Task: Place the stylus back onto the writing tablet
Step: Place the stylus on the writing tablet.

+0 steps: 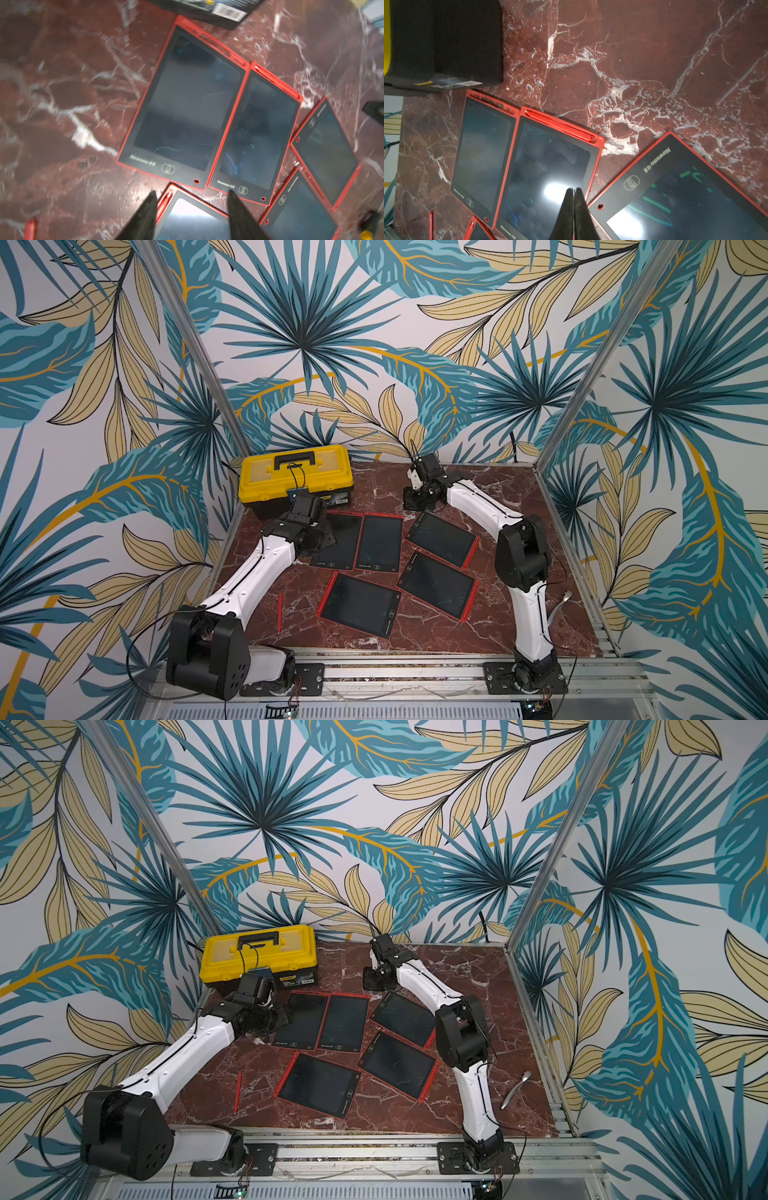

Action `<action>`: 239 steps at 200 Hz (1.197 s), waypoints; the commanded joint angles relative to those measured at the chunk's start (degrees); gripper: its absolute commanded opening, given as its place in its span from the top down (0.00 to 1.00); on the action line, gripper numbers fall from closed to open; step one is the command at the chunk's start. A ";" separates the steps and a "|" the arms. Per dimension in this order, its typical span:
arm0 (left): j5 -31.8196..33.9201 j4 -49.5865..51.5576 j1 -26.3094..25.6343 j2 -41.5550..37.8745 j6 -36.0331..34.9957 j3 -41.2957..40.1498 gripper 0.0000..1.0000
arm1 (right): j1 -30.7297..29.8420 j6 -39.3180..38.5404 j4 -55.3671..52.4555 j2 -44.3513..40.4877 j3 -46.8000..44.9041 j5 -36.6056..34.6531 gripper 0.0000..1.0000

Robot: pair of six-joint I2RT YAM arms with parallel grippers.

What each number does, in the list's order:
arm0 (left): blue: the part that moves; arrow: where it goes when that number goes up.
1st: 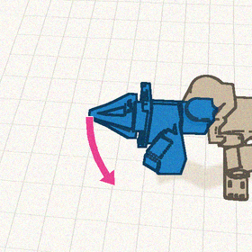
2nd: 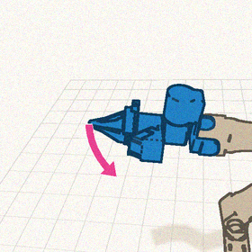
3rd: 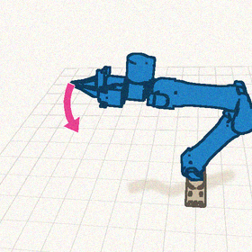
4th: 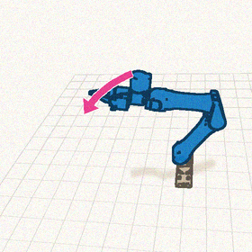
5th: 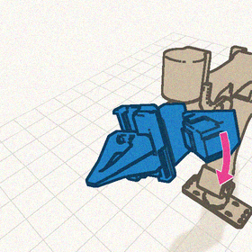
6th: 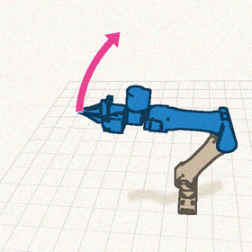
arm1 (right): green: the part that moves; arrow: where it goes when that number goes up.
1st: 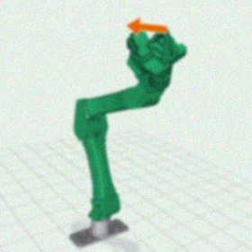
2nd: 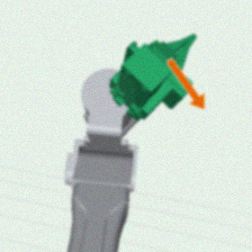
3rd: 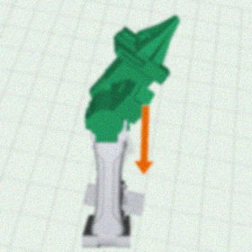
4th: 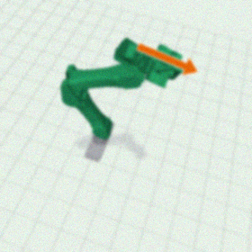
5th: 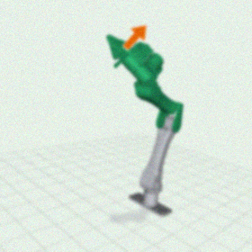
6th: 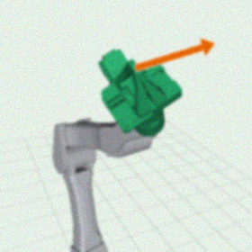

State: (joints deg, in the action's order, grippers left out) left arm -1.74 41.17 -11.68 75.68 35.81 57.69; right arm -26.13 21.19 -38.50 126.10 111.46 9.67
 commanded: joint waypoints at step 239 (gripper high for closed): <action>2.75 3.22 1.24 -7.21 -6.06 -2.42 0.00 | -3.75 2.41 -6.24 23.99 25.21 0.87 1.00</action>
State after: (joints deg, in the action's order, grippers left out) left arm 1.23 43.99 -10.76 68.93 30.26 56.60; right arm -29.36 22.90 -43.83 148.29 135.59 9.91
